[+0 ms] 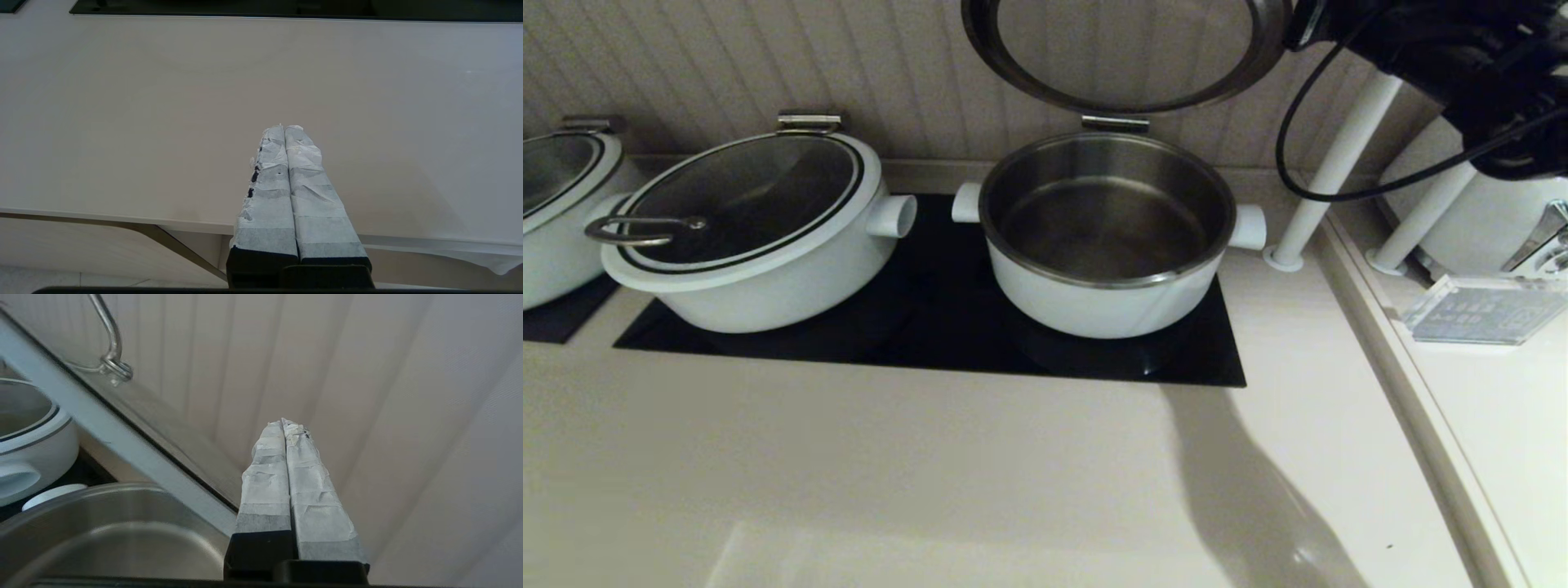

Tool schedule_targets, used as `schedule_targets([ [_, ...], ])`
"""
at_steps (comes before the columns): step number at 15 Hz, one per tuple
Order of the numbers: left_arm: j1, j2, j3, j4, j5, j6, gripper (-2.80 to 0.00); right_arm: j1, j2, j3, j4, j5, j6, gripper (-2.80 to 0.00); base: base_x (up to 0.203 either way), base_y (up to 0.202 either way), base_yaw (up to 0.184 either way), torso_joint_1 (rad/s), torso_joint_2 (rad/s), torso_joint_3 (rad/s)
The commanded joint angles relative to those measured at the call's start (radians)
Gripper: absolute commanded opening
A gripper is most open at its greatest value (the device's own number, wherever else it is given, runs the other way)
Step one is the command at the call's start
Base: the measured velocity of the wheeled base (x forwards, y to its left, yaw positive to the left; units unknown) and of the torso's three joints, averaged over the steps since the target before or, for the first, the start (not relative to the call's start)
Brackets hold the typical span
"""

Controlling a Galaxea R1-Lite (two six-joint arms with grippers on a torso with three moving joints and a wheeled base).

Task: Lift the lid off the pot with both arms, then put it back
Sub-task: Close the pot lid

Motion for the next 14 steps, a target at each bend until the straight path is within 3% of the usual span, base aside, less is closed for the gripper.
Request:
schedule_targets([
  [1, 0.000, 0.000, 0.000, -0.001, 0.000, 0.000, -2.80, 0.003, 0.010, 0.017, -0.003, 0.006, -0.002, -2.80, 0.000, 0.000, 0.000, 0.000, 0.00, 0.000],
  [14, 0.000, 0.000, 0.000, -0.001, 0.000, 0.000, -2.80, 0.043, -0.048, 0.269, -0.145, 0.015, -0.014, -2.80, 0.000, 0.000, 0.000, 0.000, 0.00, 0.000],
])
